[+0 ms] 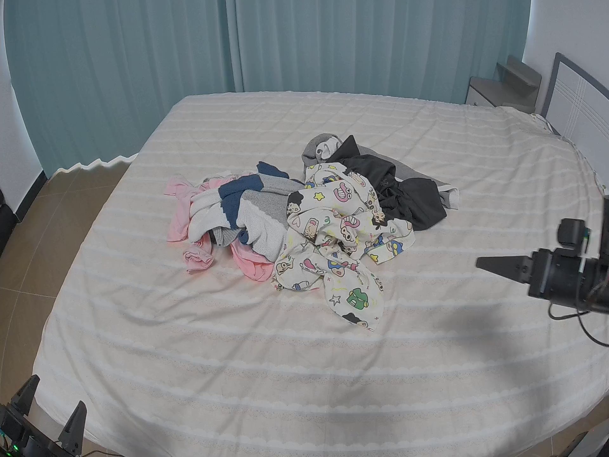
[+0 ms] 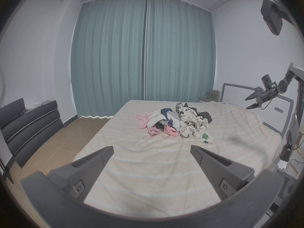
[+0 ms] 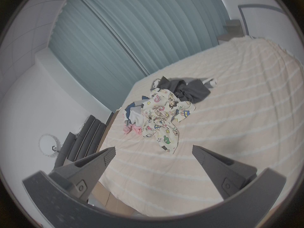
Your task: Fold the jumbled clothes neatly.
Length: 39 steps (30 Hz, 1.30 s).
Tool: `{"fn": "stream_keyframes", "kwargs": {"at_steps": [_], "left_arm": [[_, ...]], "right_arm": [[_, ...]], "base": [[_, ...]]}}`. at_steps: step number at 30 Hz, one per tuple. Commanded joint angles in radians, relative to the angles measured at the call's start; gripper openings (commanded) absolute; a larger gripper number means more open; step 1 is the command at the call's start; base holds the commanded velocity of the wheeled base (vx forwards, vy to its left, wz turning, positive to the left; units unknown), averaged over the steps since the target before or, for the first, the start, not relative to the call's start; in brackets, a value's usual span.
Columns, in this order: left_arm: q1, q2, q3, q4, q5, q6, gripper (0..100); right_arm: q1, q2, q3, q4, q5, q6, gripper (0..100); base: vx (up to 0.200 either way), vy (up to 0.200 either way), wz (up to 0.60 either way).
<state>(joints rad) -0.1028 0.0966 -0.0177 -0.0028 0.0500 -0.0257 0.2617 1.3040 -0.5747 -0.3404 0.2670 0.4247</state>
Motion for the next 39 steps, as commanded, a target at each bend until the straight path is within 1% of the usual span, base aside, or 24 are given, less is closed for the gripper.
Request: {"fn": "stream_keyframes", "kwargs": {"at_steps": [1,3,6,7,11,16,22,26,27,31,34,39], "left_arm": [[0.0,0.002,0.018,0.0,0.001,-0.002,100],[0.0,0.002,0.018,0.0,0.001,-0.002,100],[0.0,0.002,0.018,-0.002,0.001,-0.003,100],[0.0,0.002,0.018,0.0,0.001,-0.003,100],[0.0,0.002,0.018,0.0,0.001,-0.003,100],[0.0,0.002,0.018,0.0,0.001,-0.005,100],[0.0,0.002,0.018,0.0,0.001,-0.005,100],[0.0,0.002,0.018,0.0,0.001,-0.005,100],[0.0,0.002,0.018,0.0,0.001,-0.005,100],[0.0,0.002,0.018,0.0,0.001,-0.005,100],[0.0,0.002,0.018,0.0,0.001,-0.005,100],[0.002,0.002,0.018,-0.002,0.001,-0.006,100]], "right_arm": [[0.102,0.748,-0.318,-0.17,-0.088,0.154,100],[0.108,0.819,-0.369,-0.172,-0.115,0.155,100],[0.12,0.86,-0.396,-0.172,-0.129,0.157,100],[0.128,0.899,-0.429,-0.177,-0.14,0.171,100],[0.134,0.952,-0.499,-0.218,-0.161,0.223,100],[0.14,0.989,-0.556,-0.215,-0.18,0.224,100],[0.171,1.02,-0.588,-0.21,-0.19,0.22,100],[0.179,1.051,-0.617,-0.21,-0.216,0.201,100],[0.179,1.06,-0.631,-0.21,-0.227,0.184,100],[0.165,1.071,-0.671,-0.207,-0.259,0.154,100],[0.169,1.086,-0.677,-0.207,-0.262,0.149,100],[0.177,1.15,-0.708,-0.21,-0.264,0.108,100]], "base": [[0.0,0.0,0.0],[0.0,0.0,0.0],[0.0,0.0,0.0],[0.0,0.0,0.0],[0.0,0.0,0.0],[0.0,0.0,0.0],[0.0,0.0,0.0],[0.0,0.0,0.0],[0.0,0.0,0.0],[0.0,0.0,0.0],[0.0,0.0,0.0],[0.0,0.0,0.0]]}}
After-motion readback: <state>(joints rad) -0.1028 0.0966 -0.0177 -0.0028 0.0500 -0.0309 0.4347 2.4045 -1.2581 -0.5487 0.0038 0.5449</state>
